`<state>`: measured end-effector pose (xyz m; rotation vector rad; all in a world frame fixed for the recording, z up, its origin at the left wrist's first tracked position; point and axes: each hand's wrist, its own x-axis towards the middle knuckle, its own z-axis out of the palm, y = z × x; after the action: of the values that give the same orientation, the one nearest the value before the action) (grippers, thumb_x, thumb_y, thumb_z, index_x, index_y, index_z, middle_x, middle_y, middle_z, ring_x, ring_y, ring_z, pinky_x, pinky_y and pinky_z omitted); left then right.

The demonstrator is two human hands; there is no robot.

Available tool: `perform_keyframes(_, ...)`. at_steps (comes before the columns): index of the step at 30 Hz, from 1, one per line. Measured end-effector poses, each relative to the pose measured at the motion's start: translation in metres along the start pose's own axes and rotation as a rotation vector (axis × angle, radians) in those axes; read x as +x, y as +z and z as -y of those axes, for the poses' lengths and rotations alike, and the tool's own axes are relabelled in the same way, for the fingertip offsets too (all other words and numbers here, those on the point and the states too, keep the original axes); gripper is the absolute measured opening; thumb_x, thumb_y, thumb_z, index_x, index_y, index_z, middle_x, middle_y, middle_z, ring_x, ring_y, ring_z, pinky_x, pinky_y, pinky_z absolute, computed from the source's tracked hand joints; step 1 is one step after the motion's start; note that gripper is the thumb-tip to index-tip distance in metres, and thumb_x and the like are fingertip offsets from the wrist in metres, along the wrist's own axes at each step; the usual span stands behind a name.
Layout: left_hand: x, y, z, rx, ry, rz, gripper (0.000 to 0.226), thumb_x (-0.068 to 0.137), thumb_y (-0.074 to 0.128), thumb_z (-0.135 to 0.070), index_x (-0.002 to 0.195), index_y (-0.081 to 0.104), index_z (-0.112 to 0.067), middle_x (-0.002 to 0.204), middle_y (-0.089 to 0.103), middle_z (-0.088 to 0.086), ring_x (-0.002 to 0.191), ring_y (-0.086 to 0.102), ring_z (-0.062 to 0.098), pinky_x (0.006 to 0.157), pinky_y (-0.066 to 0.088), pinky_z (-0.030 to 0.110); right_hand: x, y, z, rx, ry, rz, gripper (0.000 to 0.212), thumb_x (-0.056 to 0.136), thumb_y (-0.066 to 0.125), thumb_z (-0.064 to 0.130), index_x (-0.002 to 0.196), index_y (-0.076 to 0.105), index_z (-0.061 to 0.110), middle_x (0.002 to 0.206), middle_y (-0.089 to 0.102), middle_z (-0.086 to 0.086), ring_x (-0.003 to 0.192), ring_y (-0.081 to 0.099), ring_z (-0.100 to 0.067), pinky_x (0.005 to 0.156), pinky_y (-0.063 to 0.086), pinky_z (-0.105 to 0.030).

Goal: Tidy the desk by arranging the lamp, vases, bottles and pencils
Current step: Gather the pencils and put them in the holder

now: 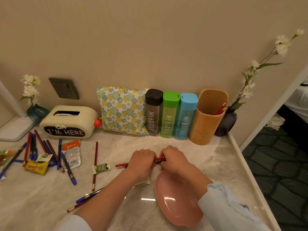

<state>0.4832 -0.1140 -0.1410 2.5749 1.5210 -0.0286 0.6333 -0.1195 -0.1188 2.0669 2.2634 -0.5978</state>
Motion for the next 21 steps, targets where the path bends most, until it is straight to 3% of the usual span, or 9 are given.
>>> perform_keyframes(3, 0.002, -0.002, -0.003, -0.005, -0.019, -0.019, 0.026, 0.097, 0.041, -0.029, 0.118, 0.052, -0.019, 0.117, 0.056, 0.002, 0.109, 0.050, 0.023, 0.089, 0.035, 0.035, -0.001, -0.005, -0.006, -0.004, -0.012, -0.012, 0.026, 0.087, 0.056, 0.023, 0.112, 0.064, 0.023, 0.117, 0.058, -0.006, 0.109, 0.054, -0.026, 0.090, 0.042, -0.038)
perform_keyframes(5, 0.005, -0.007, -0.005, -0.018, -0.033, -0.032, 0.026, 0.098, 0.039, -0.030, 0.116, 0.054, -0.019, 0.114, 0.059, 0.003, 0.107, 0.053, 0.024, 0.086, 0.036, 0.036, -0.003, -0.006, -0.011, 0.127, 0.022, -0.069, 0.026, 0.087, 0.059, 0.025, 0.113, 0.064, 0.026, 0.117, 0.060, -0.002, 0.108, 0.056, -0.023, 0.092, 0.045, -0.037)
perform_keyframes(9, 0.009, -0.019, -0.009, -0.216, -0.094, -0.095, 0.022, 0.098, 0.040, -0.029, 0.103, 0.060, -0.022, 0.100, 0.065, 0.001, 0.092, 0.060, 0.023, 0.077, 0.043, 0.037, -0.009, -0.014, -0.016, 0.565, 0.135, -0.335, 0.072, 0.076, 0.077, 0.026, 0.139, 0.043, 0.023, 0.128, 0.046, -0.002, 0.115, 0.053, -0.019, 0.097, 0.045, -0.035)
perform_keyframes(11, 0.012, -0.027, -0.012, -0.368, -0.144, -0.144, 0.019, 0.098, 0.042, -0.031, 0.098, 0.061, -0.025, 0.092, 0.066, -0.003, 0.084, 0.061, 0.020, 0.073, 0.047, 0.037, -0.011, -0.023, -0.014, 0.809, 0.230, -0.456, 0.087, 0.070, 0.083, 0.026, 0.142, 0.035, 0.019, 0.127, 0.045, -0.002, 0.112, 0.054, -0.020, 0.095, 0.048, -0.037)
perform_keyframes(13, 0.015, -0.037, -0.016, -0.495, -0.169, -0.203, 0.017, 0.097, 0.045, -0.032, 0.096, 0.061, -0.028, 0.088, 0.064, -0.008, 0.081, 0.060, 0.016, 0.069, 0.047, 0.035, -0.011, -0.033, -0.013, 1.062, 0.291, -0.475, 0.071, 0.072, 0.083, 0.024, 0.131, 0.045, 0.018, 0.115, 0.057, -0.004, 0.101, 0.062, -0.022, 0.083, 0.055, -0.038)
perform_keyframes(16, 0.023, -0.056, -0.026, -0.605, -0.132, -0.279, 0.016, 0.097, 0.046, -0.031, 0.088, 0.060, -0.029, 0.081, 0.061, -0.011, 0.078, 0.059, 0.015, 0.066, 0.045, 0.035, -0.015, -0.048, -0.010, 1.243, 0.154, -0.446, 0.007, 0.084, 0.072, 0.016, 0.090, 0.068, 0.014, 0.080, 0.072, -0.001, 0.077, 0.068, -0.019, 0.056, 0.053, -0.025)
perform_keyframes(21, 0.035, -0.091, -0.048, -0.807, -0.019, -0.328, 0.016, 0.097, 0.048, -0.025, 0.094, 0.064, -0.027, 0.085, 0.067, -0.008, 0.082, 0.062, 0.014, 0.070, 0.048, 0.037, -0.026, -0.089, -0.007, 1.190, -0.018, -0.618, 0.011, 0.089, 0.067, 0.016, 0.079, 0.072, 0.020, 0.071, 0.071, 0.000, 0.063, 0.065, -0.006, 0.053, 0.052, -0.022)
